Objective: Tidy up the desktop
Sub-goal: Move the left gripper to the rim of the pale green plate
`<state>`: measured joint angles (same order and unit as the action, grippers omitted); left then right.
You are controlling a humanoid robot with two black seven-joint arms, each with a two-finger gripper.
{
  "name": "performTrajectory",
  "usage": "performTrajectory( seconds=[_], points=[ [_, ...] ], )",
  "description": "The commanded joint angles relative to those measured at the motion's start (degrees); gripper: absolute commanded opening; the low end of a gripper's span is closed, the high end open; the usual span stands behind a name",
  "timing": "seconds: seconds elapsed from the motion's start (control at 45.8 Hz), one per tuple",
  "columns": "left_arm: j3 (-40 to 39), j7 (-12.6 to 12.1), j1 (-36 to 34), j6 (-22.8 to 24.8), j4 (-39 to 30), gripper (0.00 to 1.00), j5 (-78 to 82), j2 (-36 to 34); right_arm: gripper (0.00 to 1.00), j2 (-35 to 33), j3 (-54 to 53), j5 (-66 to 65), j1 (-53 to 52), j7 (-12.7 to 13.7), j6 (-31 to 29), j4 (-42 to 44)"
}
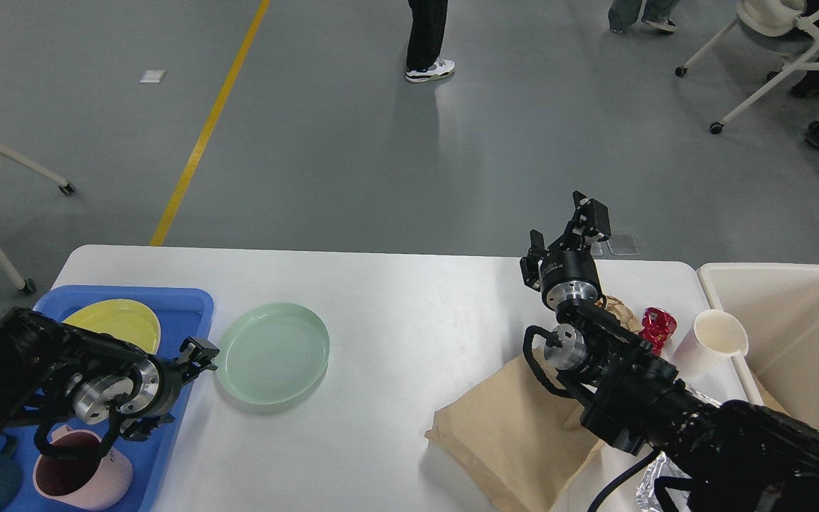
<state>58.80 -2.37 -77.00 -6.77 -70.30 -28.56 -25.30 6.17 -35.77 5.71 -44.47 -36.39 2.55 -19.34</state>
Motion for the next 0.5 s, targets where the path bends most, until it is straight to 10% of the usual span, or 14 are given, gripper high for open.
performTrajectory(
  seconds=[0.0, 0.481],
  points=[
    [-0.1, 0.0, -0.1, 0.1, 0.0, 0.96, 0.0, 0.2, 1.00, 0.0, 0.0, 0.0, 0.0, 0.0, 0.0, 0.0],
    [-1.9, 0.4, -0.2, 1.7, 0.3, 0.96, 0.4, 0.5, 1.00, 0.1, 0.0, 0.0, 0.0, 0.0, 0.0, 0.0]
  ],
)
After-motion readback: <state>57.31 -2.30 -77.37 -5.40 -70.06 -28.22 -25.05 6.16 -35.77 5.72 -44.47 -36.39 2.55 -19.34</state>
